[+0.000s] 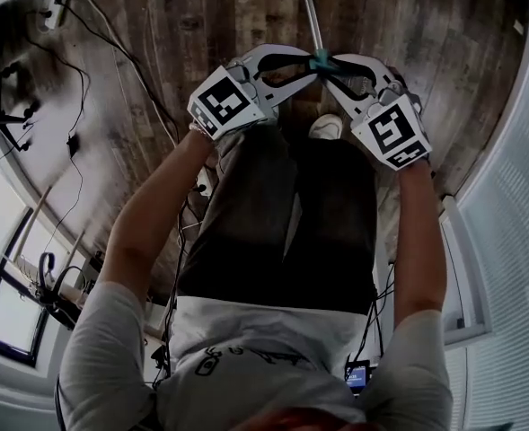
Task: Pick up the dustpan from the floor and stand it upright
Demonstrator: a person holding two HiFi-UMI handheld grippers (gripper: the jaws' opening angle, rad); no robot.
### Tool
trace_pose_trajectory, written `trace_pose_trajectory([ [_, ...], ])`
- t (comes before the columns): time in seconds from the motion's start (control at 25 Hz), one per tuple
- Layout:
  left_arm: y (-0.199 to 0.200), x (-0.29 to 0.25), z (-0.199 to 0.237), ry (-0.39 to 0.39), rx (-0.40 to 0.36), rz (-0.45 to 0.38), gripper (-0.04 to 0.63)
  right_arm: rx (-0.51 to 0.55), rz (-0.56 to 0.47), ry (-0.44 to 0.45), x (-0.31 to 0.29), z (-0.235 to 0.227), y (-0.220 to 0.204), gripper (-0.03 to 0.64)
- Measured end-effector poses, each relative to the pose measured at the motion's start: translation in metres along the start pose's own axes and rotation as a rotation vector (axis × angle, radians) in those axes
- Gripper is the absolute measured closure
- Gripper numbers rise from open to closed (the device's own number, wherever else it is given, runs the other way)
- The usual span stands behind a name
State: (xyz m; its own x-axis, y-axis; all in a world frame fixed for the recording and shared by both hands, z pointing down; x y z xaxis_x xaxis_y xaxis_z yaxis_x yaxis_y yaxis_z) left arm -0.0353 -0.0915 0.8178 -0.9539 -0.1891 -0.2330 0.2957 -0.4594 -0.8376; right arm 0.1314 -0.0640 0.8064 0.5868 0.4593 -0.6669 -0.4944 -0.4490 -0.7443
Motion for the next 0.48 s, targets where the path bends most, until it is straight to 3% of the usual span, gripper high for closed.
trace_pose_trajectory([
  [0.48,0.075,0.019,-0.039,-0.001,0.029,-0.027,0.508,-0.008,-0.026,-0.067,0.065,0.002,0.063,0.491],
])
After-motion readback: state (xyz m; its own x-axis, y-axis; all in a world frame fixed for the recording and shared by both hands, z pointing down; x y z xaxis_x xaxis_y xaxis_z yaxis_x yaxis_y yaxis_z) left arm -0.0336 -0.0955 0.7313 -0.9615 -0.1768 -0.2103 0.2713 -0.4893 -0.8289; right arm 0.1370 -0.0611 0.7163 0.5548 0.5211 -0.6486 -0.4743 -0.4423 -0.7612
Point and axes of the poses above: the fingertips, and each gripper's own axes: x backward along the fingers, z to its left, y out of its top, the point moved 10 cm from there along x, backward along the fingers, and after that the axes turned 15 degrees about -y, right-handed, at the moved point
